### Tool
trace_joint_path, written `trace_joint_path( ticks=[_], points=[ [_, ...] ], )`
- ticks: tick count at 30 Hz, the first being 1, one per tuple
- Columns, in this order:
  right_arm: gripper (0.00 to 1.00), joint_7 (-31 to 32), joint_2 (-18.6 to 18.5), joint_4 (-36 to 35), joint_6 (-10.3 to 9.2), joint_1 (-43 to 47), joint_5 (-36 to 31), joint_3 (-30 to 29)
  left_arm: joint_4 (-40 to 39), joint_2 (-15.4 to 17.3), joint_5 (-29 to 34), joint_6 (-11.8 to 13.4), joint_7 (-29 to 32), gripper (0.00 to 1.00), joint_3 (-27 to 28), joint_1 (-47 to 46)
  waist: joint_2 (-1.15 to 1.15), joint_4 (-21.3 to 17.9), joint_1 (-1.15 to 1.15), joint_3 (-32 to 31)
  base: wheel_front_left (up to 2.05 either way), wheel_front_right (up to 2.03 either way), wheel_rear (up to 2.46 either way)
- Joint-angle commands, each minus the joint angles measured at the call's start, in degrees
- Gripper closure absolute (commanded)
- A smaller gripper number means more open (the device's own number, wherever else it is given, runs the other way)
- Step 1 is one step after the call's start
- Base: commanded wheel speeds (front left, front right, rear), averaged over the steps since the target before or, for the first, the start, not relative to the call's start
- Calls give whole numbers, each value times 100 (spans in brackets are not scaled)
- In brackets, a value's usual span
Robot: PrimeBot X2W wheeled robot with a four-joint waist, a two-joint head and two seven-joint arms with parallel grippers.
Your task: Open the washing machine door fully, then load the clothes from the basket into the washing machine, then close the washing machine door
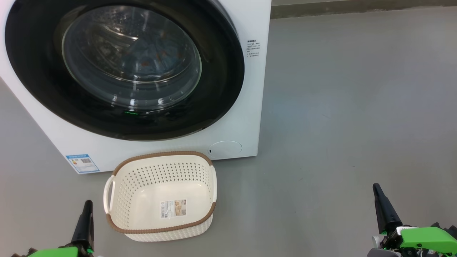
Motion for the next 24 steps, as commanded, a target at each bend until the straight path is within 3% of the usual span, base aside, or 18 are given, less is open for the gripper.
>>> trace_joint_path(
  ticks=[1, 24],
  points=[
    [100, 44, -74, -143, -6, -230, 24, 139, -157, 96, -20, -18, 18, 100, 192, -217, 0, 0, 0, 0, 0, 0, 0],
    [100, 44, -74, -143, -6, -230, 24, 140, -157, 96, -20, -18, 18, 100, 191, -217, 0, 0, 0, 0, 0, 0, 0]
  ],
)
